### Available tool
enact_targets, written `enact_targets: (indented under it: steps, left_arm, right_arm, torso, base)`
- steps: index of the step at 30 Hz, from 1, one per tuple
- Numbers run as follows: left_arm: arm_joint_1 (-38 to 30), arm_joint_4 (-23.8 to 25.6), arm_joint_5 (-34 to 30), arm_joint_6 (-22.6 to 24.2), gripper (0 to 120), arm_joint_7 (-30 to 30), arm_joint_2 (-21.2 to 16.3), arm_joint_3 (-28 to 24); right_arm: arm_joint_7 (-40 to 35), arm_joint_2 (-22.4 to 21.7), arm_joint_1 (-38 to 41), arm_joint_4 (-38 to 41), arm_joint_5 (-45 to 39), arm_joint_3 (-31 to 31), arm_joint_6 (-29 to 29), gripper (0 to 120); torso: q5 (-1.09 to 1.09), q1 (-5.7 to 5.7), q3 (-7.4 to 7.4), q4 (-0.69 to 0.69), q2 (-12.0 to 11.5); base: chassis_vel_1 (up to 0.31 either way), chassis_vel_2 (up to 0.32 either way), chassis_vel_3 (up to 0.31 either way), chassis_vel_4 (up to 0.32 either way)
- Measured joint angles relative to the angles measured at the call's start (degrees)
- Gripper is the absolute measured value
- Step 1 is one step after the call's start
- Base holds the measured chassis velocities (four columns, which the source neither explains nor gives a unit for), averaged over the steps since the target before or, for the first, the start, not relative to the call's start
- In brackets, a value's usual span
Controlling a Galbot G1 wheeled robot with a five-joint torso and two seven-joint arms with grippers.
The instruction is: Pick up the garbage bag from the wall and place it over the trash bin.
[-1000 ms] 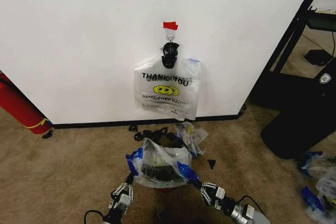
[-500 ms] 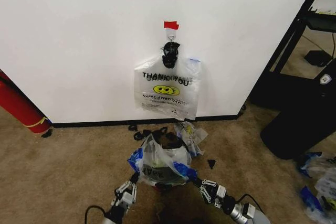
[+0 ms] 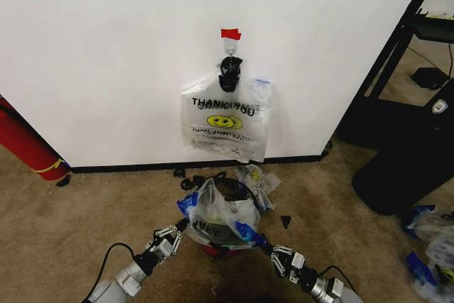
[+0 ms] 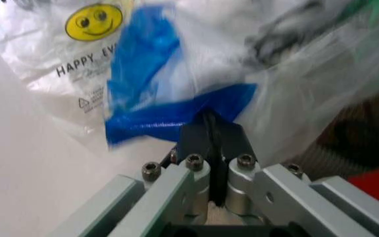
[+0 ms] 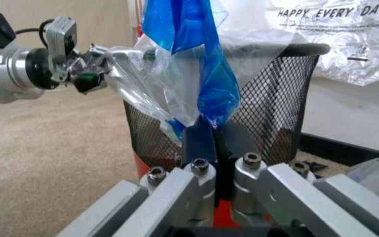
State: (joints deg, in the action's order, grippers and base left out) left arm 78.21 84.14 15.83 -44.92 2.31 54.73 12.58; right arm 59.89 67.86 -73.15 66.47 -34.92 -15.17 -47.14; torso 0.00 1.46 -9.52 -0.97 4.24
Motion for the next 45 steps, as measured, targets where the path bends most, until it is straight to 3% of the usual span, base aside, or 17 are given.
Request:
enact_targets:
  steps: [9,17,24,29,31,36,42,45]
  left_arm:
    - [-1.6,-2.9,0.7,-0.6,0,0.0,1.3,0.0]
    - [1.3,1.0,0.3,-0.5,0,1.3,0.9,1.4]
    - [3.2,3.0,0.3,-1.1,25,1.1,-0.7,2.9]
    - [4.5,4.9,-0.1,-2.2,47,-2.1,-3.0,6.3]
    - [5.0,5.4,-0.6,-2.2,50,-2.9,-3.5,7.0]
    - [8.4,8.3,-4.6,-2.3,71,-9.1,-5.9,10.8]
    - [9.2,9.1,-9.3,-2.3,93,-12.5,-7.0,11.8]
    - [8.6,9.1,-13.8,-2.3,98,-15.3,-7.5,12.1]
  right_arm:
    - [-6.6,0.2,-0.2,-1.0,2.9,0.3,0.0,0]
    - [-5.1,-0.3,-1.0,1.6,-0.5,0.9,0.0,2]
    - [-1.6,-2.1,-1.6,3.0,-4.5,-0.2,0.0,26]
    - [2.1,-4.2,-2.0,4.6,-7.6,-3.1,0.0,46]
    - [3.1,-4.5,-2.0,4.9,-7.9,-4.0,0.1,50]
    - [10.4,-5.4,-2.8,6.0,-9.6,-8.5,1.8,72]
    - [13.6,-5.0,-3.4,7.0,-9.5,-9.3,1.9,94]
    - [13.6,-4.8,-3.4,7.9,-9.5,-9.3,1.9,98]
  torso:
    - [-0.01,0.00,0.00,-0.01,0.0]
    - [0.00,0.00,0.00,0.00,0.0]
    - [0.00,0.00,0.01,-0.01,0.0]
    - [0.00,0.00,0.00,-0.01,0.0]
    - [0.00,0.00,0.00,-0.01,0.0]
    - [0.01,0.00,0.01,0.00,0.0]
    - [0.01,0.00,0.00,-0.01,0.0]
    - [0.00,0.00,0.00,0.00,0.0]
  base:
    - [0.000,0.000,0.000,0.000]
    - [0.000,0.000,0.000,0.000]
    - [0.000,0.000,0.000,0.000]
    - [0.000,0.000,0.000,0.000]
    - [0.000,0.000,0.000,0.000]
    - [0.000,0.000,0.000,0.000]
    - [0.000,0.000,0.000,0.000]
    - [0.000,0.000,0.000,0.000]
